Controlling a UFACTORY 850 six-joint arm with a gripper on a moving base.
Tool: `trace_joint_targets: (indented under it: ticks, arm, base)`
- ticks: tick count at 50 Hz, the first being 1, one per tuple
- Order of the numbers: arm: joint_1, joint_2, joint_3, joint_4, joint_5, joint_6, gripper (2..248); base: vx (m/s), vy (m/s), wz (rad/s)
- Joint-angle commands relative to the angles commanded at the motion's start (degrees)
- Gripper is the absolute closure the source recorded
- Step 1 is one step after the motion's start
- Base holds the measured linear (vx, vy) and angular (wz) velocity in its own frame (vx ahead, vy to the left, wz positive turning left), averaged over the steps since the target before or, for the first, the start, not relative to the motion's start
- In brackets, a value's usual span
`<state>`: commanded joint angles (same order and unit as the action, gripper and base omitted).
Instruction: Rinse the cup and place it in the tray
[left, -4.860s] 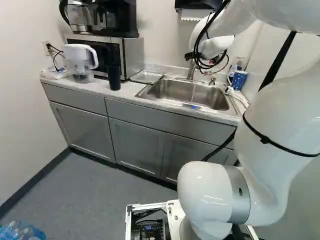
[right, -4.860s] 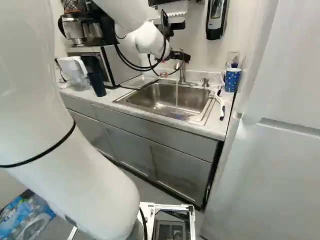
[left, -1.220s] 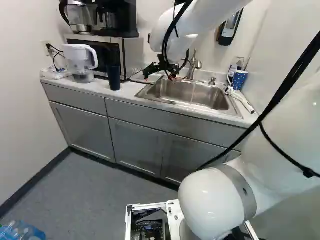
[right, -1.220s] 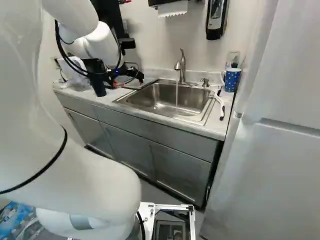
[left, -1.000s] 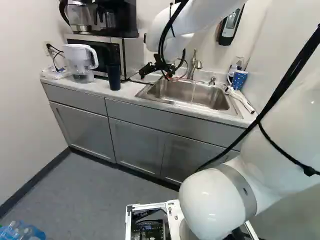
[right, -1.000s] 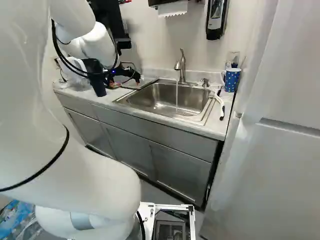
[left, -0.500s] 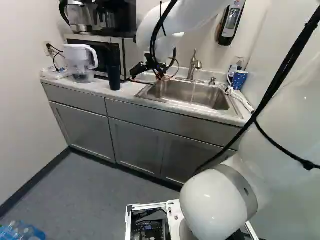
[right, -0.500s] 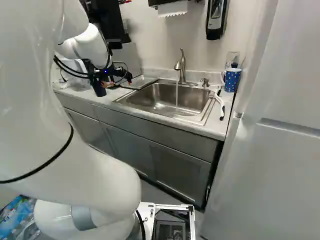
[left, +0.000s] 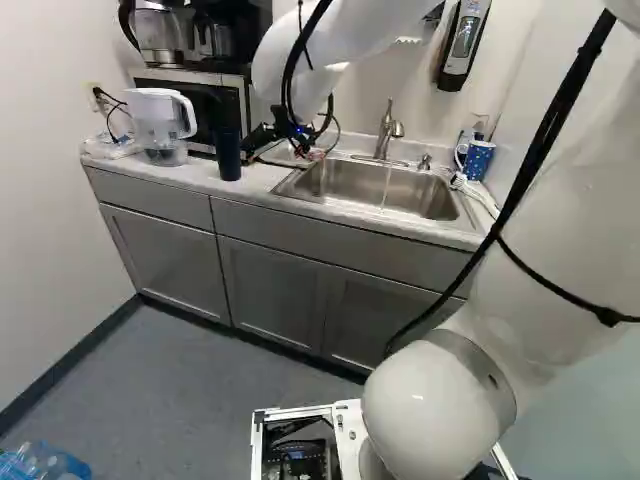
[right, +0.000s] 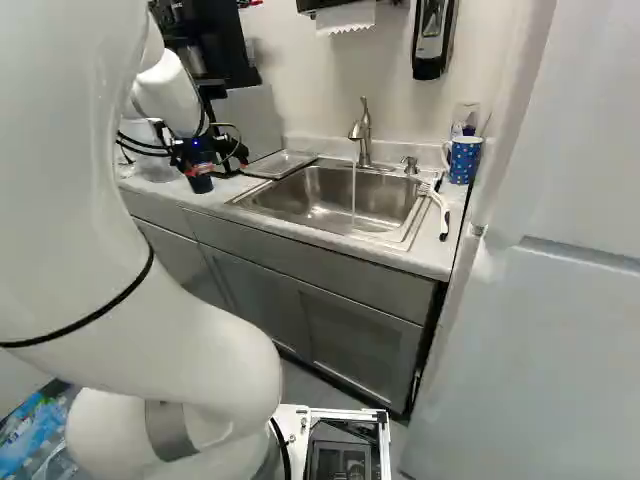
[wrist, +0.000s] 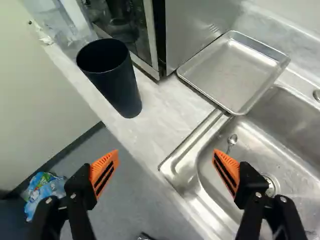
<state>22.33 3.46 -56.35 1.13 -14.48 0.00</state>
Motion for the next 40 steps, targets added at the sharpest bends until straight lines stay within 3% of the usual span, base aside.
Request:
trace_joint_targets:
  ticks: [22,40]
  arm:
    - [3.7,-3.4,-2.5,0.0,1.4,0.0,3]
    - [5.4,-6.7,-3.6,0.0,9.4,0.0,3]
  base:
    - [0.0,0.0,0.0]
    - [0.0,0.0,0.0]
